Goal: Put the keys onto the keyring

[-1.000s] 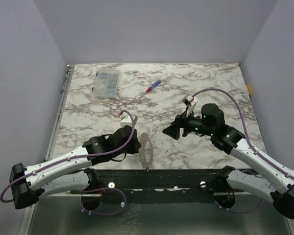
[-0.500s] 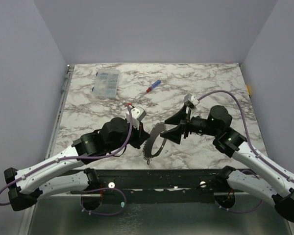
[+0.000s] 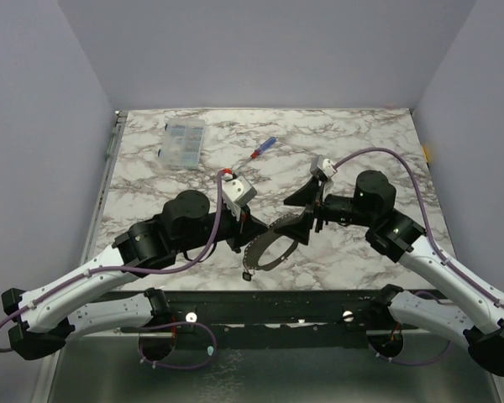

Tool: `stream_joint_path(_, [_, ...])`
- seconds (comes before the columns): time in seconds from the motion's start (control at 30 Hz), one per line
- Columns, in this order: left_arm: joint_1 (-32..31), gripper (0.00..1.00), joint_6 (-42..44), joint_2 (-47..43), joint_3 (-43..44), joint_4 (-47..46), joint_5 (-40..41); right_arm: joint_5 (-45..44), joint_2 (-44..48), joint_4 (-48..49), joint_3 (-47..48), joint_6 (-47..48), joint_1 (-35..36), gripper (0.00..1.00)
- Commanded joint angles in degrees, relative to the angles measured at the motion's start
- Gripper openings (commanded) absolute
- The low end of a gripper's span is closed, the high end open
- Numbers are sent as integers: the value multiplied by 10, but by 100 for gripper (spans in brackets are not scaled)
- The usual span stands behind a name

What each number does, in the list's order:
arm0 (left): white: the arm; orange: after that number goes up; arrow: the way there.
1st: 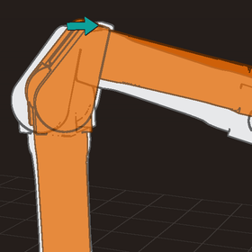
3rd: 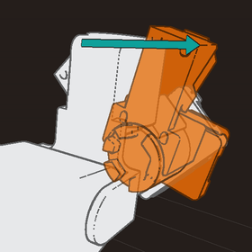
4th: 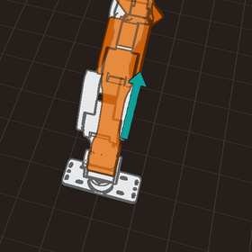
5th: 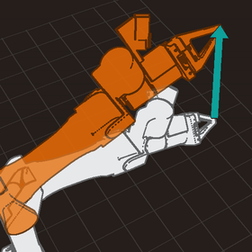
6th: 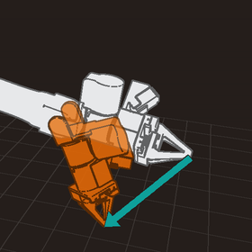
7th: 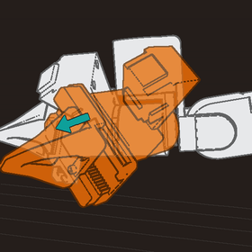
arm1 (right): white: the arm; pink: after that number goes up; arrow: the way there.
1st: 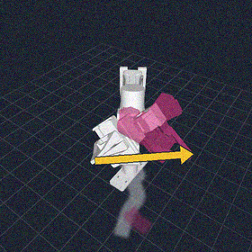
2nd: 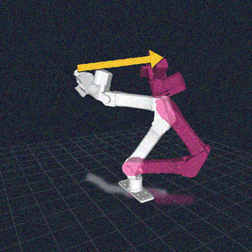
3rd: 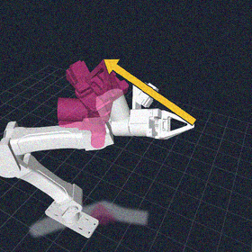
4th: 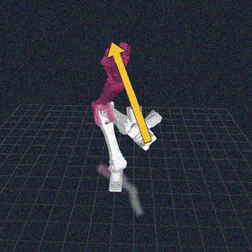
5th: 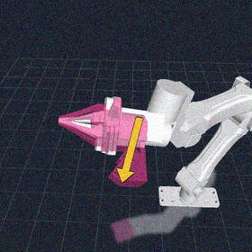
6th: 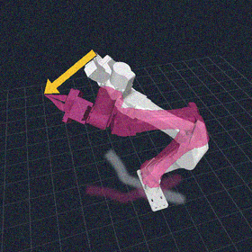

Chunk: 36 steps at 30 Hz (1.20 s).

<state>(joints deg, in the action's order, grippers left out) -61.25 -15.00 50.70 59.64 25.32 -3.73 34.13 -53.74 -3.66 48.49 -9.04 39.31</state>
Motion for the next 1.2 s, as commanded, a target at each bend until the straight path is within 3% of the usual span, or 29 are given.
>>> stream_joint_path(0.0, [-1, 0, 13, -2, 26, -17, -47, 79, 8, -50, 9, 35, 2, 100])
stream_joint_path(0.1, [-1, 0, 12, 3, 31, -17, -59, 122, 6, -62, 12, 45, 2, 99])
stream_joint_path(0.17, [-1, 0, 12, 5, 35, -17, -62, 148, 4, -67, 14, 49, 2, 91])
stream_joint_path(0.37, [-1, 0, 9, 2, 42, -19, -73, 202, -9, -67, 17, 52, 2, 6])
stream_joint_path(0.4, [-1, 0, 8, 2, 43, -19, -77, 208, -11, -66, 17, 52, 2, 1])
stream_joint_path(1.1, [-1, 0, 49, -28, 78, -27, -238, 361, -13, -59, 68, 7, 0, 2])
stream_joint_path(1.13, [-1, 0, 46, -28, 74, -39, -243, 349, -15, -88, 76, 19, 0, 15])
stream_joint_path(1.17, [-1, 0, 42, -29, 70, -55, -245, 336, -16, -106, 81, 30, 0, 42])
